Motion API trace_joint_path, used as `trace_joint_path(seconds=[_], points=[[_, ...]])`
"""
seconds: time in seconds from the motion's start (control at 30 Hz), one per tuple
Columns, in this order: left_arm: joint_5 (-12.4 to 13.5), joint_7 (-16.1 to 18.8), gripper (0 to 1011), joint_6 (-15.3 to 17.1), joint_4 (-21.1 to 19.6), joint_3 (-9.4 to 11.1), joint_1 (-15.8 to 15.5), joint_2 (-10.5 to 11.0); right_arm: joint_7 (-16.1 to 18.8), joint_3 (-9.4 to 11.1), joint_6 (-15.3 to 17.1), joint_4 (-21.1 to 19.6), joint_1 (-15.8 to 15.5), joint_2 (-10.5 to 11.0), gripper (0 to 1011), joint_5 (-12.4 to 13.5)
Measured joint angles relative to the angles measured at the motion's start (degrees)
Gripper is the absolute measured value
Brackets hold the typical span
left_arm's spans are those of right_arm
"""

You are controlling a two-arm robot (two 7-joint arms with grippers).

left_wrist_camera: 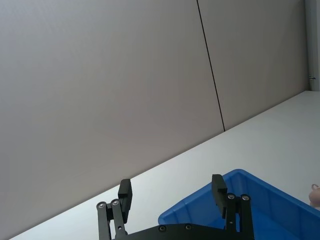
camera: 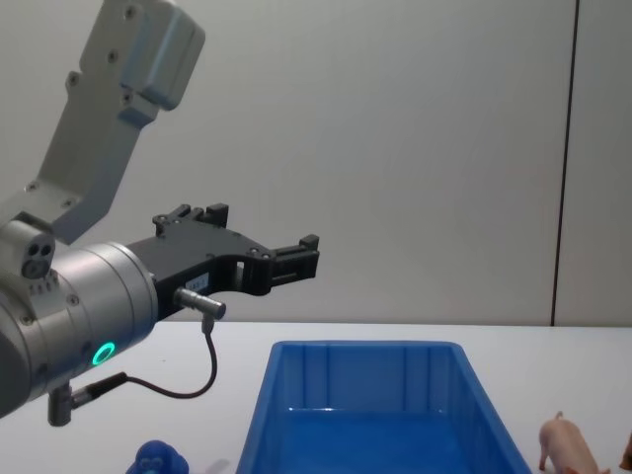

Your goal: Pick up the two dolls from the table and place them into the box.

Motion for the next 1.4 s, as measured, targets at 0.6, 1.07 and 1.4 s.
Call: trace_joint_path(seconds=[0.6,1.07,1.4], points=[[0.00,0.00,1002,0.00,0.00,0.00,0.00,0.00,-1.13,-0.59,1.31,1.49,1.25,-1.44,449,-0.57],[0.00,0.00,1002,0.00,0.00,0.00,0.00,0.00,-2.62,-0.10,-3.92,-2.46,0.71,-1.78,449,1.29],[0.00,0.00,1002,0.00,0.00,0.00,0.00,0.00,-0.13,-0.90,-5.16,-7.44,0.58,-2.64,449,2.51]])
